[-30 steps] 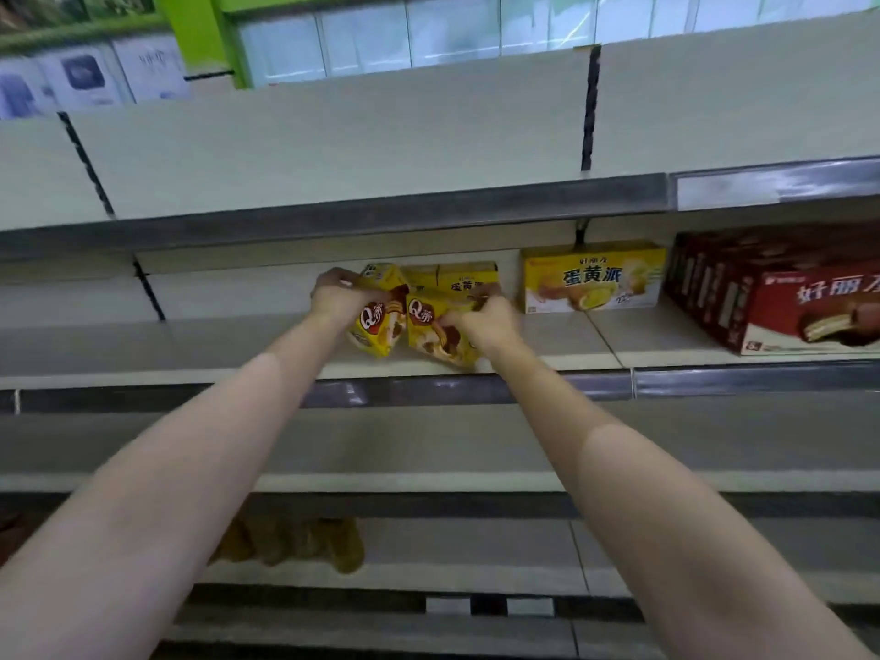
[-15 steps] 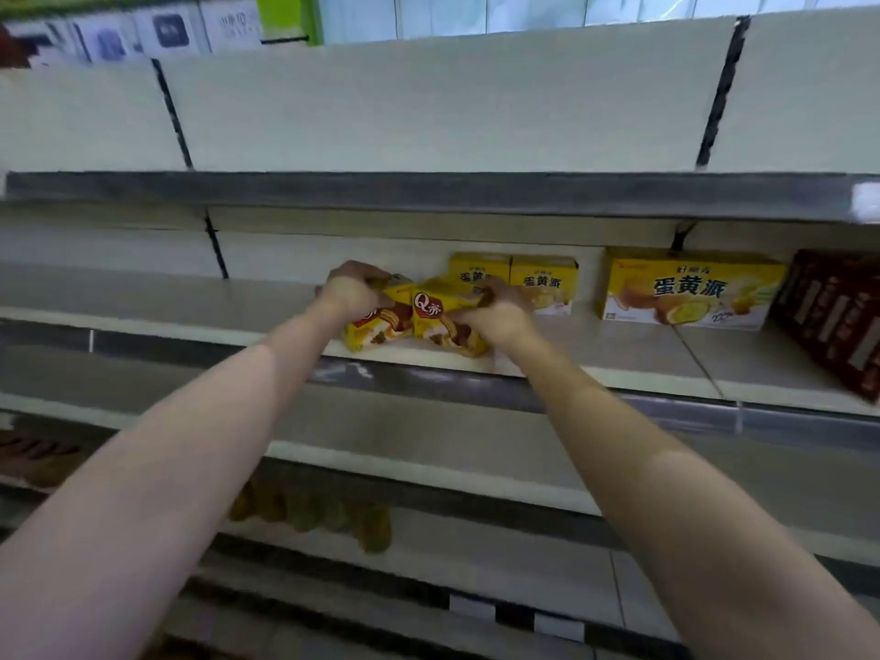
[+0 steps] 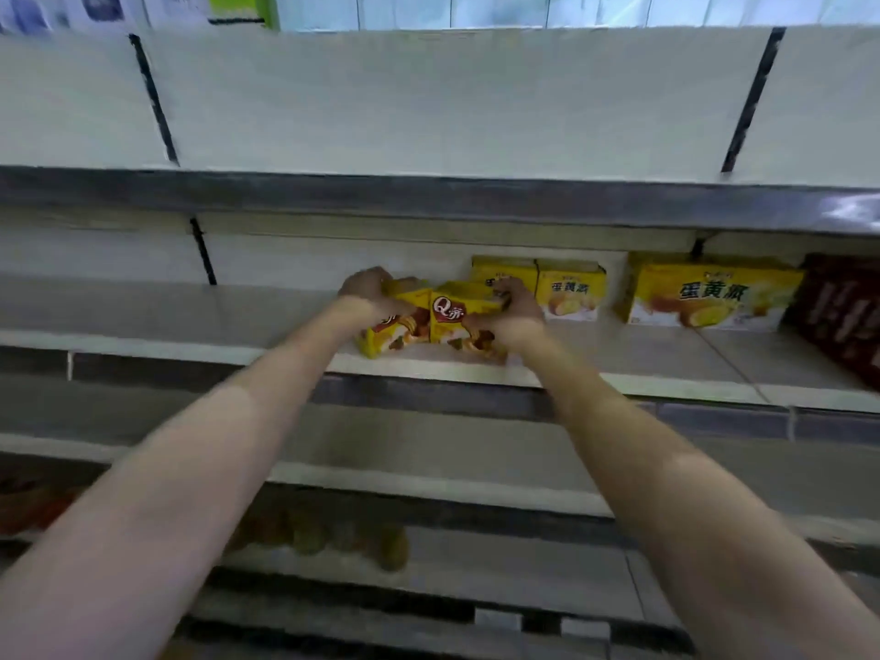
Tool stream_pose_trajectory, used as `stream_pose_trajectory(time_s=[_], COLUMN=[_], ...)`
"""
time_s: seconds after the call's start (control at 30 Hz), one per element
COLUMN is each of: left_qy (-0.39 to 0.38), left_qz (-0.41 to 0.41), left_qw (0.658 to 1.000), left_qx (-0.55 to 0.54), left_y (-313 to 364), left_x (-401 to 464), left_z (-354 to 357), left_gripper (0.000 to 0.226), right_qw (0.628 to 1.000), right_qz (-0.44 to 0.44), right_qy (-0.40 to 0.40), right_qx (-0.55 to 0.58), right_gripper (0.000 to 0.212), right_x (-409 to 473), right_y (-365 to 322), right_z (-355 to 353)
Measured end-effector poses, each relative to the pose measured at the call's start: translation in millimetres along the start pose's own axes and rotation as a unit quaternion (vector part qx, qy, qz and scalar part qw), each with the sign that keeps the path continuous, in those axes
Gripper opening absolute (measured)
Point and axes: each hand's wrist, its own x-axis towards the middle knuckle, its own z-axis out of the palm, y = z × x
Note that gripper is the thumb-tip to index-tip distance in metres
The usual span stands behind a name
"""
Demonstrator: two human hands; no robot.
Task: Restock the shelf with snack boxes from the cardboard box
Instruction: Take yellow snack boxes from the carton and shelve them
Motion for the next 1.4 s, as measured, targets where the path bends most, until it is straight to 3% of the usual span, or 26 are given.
stream_pose_trajectory(time_s=[0.2, 0.3, 0.4, 0.5, 0.7, 0.87, 1.2, 1.4], left_qy=[-0.014, -0.014, -0.026, -0.061, -0.124, -0.152, -0.141, -0.147], left_qz=[0.01, 0.036, 0.078, 0.123, 0.208, 0.275, 0.365, 0.364], left_qw=[1.0, 0.999, 0.995, 0.986, 0.953, 0.929, 0.902, 0.901], left_qx=[-0.019, -0.028, -0.058, -0.091, -0.182, -0.194, -0.181, -0.186], left_y=[-4, 10, 39, 77, 174, 247, 422, 505], left_x=[6, 12, 16, 14, -22, -64, -149, -191], left_z=[-4, -3, 6, 29, 90, 131, 225, 273], left_gripper=[0.069, 0.072, 0.075, 0.074, 0.073, 0.08, 0.071, 0.07], right_qw=[0.999, 0.994, 0.984, 0.978, 0.919, 0.872, 0.838, 0.825], right_qz=[0.003, 0.008, 0.002, 0.015, 0.043, 0.064, 0.09, 0.117], right_qy=[0.043, 0.105, 0.164, 0.2, 0.389, 0.485, 0.537, 0.548], right_qx=[0.015, 0.036, 0.072, 0.066, 0.038, 0.024, -0.03, -0.071], right_gripper=[0.077, 0.067, 0.06, 0.069, 0.083, 0.074, 0.064, 0.066], right_x=[-10, -18, -27, -51, -119, -160, -225, -247], right_y=[-4, -8, -4, 5, 29, 53, 127, 162], right_z=[12, 5, -22, -60, -143, -208, -386, -478])
